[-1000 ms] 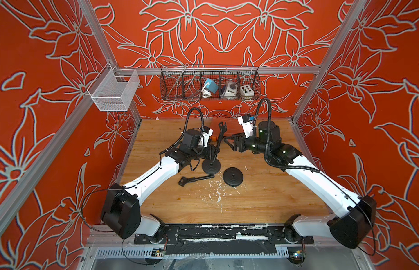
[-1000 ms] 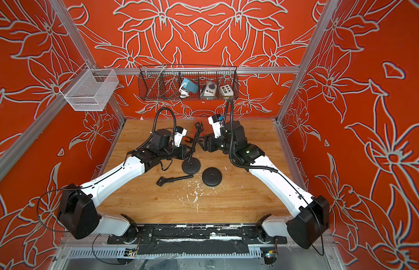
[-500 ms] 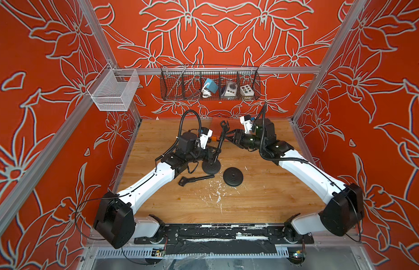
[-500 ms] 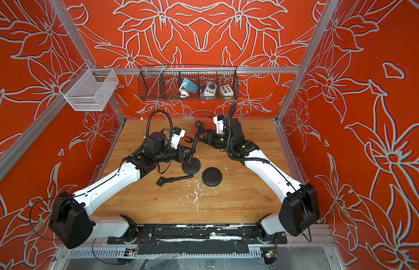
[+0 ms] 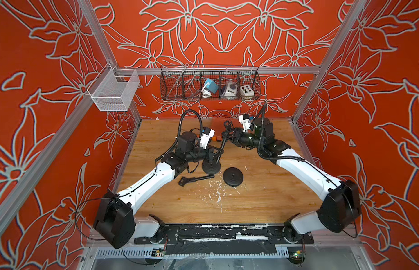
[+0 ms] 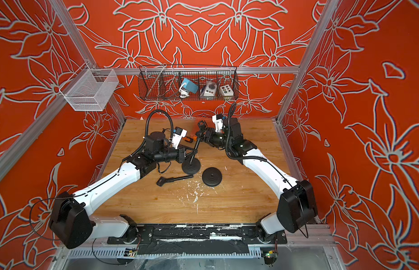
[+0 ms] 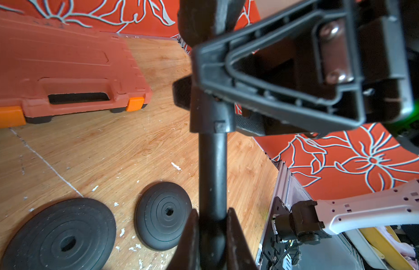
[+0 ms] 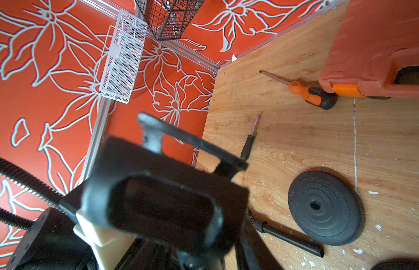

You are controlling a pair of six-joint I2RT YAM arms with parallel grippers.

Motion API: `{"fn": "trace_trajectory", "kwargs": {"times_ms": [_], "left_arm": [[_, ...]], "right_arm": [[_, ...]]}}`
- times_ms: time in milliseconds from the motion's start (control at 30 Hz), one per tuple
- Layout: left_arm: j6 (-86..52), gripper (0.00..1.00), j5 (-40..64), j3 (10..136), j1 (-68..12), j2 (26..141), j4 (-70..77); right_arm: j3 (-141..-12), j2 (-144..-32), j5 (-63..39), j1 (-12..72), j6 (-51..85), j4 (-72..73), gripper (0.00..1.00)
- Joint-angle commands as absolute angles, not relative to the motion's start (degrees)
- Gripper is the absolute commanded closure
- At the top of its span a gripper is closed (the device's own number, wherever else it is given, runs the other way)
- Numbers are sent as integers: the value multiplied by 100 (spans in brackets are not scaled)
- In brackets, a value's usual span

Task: Assemble a microphone stand
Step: Pick up the microphone stand pole from the center of the board.

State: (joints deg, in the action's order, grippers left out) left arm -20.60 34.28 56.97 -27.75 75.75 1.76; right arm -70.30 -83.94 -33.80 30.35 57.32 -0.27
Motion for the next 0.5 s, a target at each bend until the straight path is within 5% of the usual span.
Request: {"fn": "trace_trajectory", "kwargs": {"times_ms": [0,33,133,200,300,467], "left_arm": [[-1991,100,3562,5643,-2795,7493,398],[-1984,99,3537,5648,-2794,7499,370],[-1914,64,3358,5681,-2795,7524,158],[-1785,52,3126,5717,-2795,7541,-91],[-1692,45,2763,5597,-2795,7542,-221],[-1822,41,2395,4940,-2818,7396,403]], "right_arm": [[-6970,-8342,-3372,3006,5644,7,67],[-6969,-8316,-3344,3011,5551,-27,70],[-6968,-8200,-3211,3004,5068,-191,80],[-6895,-8066,-3054,3006,4557,-272,88],[-6728,-7789,-2778,3007,3661,-406,99],[-5964,-7045,-2081,3014,2150,-173,100]]}}
